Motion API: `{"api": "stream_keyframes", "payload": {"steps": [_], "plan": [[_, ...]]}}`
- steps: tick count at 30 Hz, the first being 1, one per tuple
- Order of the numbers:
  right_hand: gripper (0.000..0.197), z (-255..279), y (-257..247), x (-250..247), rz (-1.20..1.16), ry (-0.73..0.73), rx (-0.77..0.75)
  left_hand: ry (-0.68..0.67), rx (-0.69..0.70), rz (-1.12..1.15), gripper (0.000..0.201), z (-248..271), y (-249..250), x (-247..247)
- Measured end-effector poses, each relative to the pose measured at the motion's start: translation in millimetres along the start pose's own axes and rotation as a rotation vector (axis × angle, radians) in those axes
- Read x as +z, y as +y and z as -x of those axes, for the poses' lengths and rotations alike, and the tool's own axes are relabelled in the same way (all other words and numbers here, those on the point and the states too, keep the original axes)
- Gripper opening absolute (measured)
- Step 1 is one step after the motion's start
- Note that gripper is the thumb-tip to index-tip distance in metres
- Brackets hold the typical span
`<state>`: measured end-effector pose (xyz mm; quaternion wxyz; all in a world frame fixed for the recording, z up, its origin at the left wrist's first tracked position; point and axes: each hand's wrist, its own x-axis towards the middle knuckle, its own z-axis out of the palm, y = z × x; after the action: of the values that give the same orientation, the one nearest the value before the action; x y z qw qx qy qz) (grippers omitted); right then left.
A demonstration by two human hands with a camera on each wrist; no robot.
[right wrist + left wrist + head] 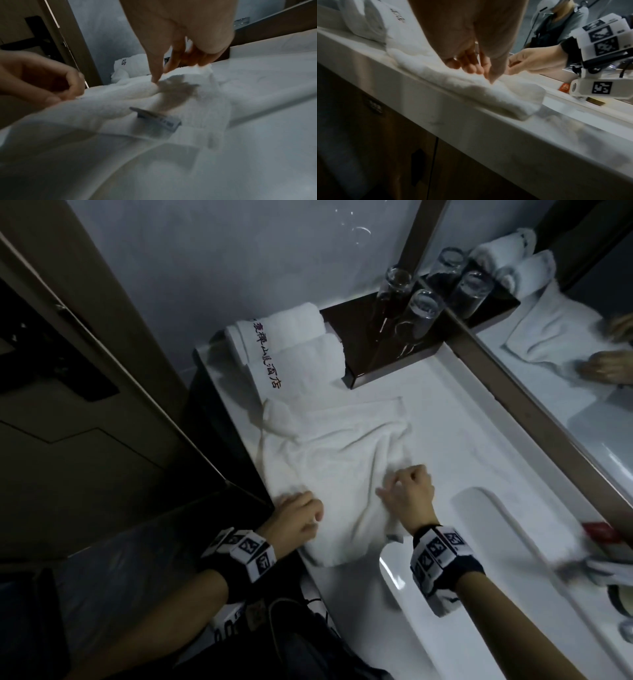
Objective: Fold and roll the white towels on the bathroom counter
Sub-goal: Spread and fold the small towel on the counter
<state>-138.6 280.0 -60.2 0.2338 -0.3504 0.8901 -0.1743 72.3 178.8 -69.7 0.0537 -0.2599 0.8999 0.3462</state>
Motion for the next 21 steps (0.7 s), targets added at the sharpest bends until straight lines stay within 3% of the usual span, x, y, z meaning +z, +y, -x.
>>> {"api": "stream_keyframes", "payload": {"steps": [3, 6, 8, 12, 17, 19, 21], "plan": [[0.022, 16, 11, 4, -0.223, -0.155, -0.037, -0.103, -0.02, -0.088, 0.047, 5, 12, 18], [0.056, 27, 20, 9, -0.144, -0.197, -0.125, -0.113, -0.031, -0.279, 0.065, 10, 20, 24], [0.07, 31, 24, 9, -0.116, -0.237, -0.141, -0.119, -0.024, -0.346, 0.062, 12, 24, 22], [0.083, 35, 30, 9, 0.016, -0.29, -0.177, -0.112, -0.016, -0.373, 0.036, 14, 30, 12], [0.061, 45, 21, 30, 0.136, -0.114, -0.16, 0.043, -0.054, 0.113, 0.017, 22, 31, -16], [0.045, 46, 18, 28, 0.195, -0.071, -0.197, 0.119, -0.042, 0.132, 0.019, 25, 27, -23], [0.032, 46, 17, 18, 0.266, -0.036, -0.237, 0.147, 0.023, 0.005, 0.023, 30, 21, -26]]}}
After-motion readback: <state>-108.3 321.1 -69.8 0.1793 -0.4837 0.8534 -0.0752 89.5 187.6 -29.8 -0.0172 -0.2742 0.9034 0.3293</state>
